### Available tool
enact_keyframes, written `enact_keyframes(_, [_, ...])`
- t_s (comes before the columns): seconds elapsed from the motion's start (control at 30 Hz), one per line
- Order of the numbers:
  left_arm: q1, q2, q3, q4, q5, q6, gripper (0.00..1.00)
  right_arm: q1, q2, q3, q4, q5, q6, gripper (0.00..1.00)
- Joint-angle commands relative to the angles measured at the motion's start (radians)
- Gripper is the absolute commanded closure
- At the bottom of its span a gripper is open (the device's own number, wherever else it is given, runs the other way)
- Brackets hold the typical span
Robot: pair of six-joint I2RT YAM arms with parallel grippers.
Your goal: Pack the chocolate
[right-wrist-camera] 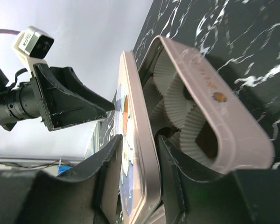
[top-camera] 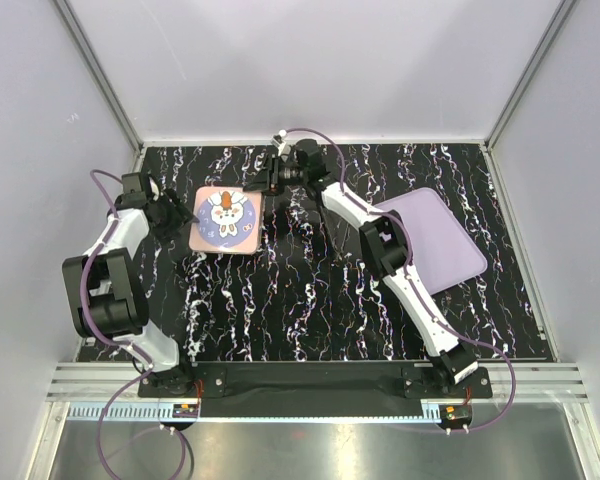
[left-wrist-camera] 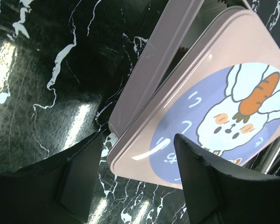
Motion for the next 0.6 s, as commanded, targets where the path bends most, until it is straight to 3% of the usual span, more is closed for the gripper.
enact_keyframes(0.0, [0.001, 0.019, 0.048, 0.059, 0.050, 0.008, 0.33, -0.025, -0.064, -0.001, 0.055, 0.050, -0.029, 0.57])
enact_keyframes(0.57, [-0.002, 0.155, 0.209, 0.005, 0.056, 0.038, 0.45, -0.057, -0.245, -0.129, -0.106, 0.294, -0.150, 0.55])
